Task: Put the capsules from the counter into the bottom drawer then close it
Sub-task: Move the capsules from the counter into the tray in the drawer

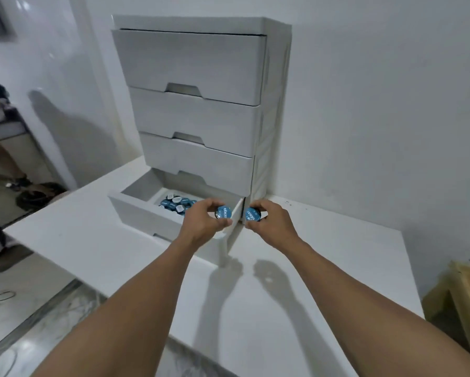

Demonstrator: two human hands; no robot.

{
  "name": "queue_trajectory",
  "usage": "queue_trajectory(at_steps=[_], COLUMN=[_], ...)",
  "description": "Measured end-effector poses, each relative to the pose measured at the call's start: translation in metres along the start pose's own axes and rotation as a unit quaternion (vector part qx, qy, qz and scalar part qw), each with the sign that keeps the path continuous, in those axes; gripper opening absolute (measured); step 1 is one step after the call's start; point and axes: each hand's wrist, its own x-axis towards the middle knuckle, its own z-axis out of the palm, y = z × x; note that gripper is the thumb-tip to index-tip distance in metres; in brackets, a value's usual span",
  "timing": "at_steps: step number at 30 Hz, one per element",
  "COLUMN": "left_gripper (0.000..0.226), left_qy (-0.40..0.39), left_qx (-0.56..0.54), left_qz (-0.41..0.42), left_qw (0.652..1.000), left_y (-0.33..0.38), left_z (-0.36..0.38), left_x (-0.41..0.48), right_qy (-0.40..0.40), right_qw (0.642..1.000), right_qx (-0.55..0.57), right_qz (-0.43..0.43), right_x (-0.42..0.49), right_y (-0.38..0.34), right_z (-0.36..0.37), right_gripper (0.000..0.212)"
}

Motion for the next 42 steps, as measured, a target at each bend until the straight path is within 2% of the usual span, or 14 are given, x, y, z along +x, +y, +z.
queue_trajectory(at_steps=[5, 12, 17, 24, 33, 37, 42], left_gripper=[0.041, 0.040, 0.041, 0.044, 0.041, 0.047, 0.026], left_qy=[-0.001, -0.025, -0.054, -0.093, -0.146, -0.168, -0.195], left_qx=[0.025, 0.061, 0.062, 0.084, 0.118, 0.140, 0.192], left_qz=[0.008, 0.007, -0.004, -0.003, -0.036, -0.038, 0.022], left_qw=[1.000, 0.998, 0.997, 0.992, 0.982, 0.975, 0.961], left_y=[-0.037, -0.092, -0.116, -0.138, -0.165, -0.174, -0.187], left_z=[-0.064, -0.152, -0.185, -0.168, -0.121, -0.096, -0.074], left_x=[0.032, 0.095, 0.137, 0.202, 0.257, 0.270, 0.289], right_qy=[0.000, 0.031, 0.049, 0.067, 0.040, 0.027, 0.042], right_qw=[1.000, 0.999, 0.996, 0.992, 0.984, 0.983, 0.984], right_qx=[-0.014, -0.014, -0.020, -0.050, -0.084, -0.118, -0.134], right_qz=[-0.008, 0.033, 0.068, 0.096, 0.154, 0.141, 0.109], right_x=[0.031, 0.081, 0.109, 0.154, 0.208, 0.222, 0.230], right_y=[-0.032, -0.058, -0.063, -0.039, 0.016, 0.036, 0.054], right_z=[0.067, 0.160, 0.201, 0.224, 0.235, 0.234, 0.241], right_gripper=[0.035, 0.040, 0.040, 0.043, 0.046, 0.042, 0.037])
